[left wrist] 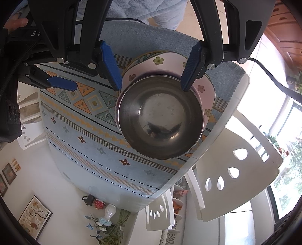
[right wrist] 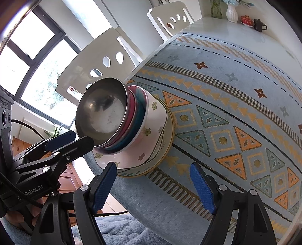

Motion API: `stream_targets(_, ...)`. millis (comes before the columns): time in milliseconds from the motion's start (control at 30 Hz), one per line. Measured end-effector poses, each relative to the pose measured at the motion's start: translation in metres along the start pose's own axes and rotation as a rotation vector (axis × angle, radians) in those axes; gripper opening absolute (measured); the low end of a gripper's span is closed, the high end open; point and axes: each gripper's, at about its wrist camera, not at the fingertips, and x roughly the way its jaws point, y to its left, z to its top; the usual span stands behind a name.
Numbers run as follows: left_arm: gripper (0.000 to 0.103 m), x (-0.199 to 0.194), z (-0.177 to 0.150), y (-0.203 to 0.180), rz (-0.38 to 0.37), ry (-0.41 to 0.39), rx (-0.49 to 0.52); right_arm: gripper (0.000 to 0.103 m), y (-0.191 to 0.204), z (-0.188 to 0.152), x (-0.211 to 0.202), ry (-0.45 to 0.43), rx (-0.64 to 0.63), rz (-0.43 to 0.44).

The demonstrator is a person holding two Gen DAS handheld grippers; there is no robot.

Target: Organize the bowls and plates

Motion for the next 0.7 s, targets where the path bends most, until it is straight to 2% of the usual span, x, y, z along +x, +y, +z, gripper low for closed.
stream_targets(700,0.063,0.002,-0.0026,-0.0066,0.035,0.012,0.023,0.078,0.0001,-0.0015,0.0004,0.0,0.003,0.01)
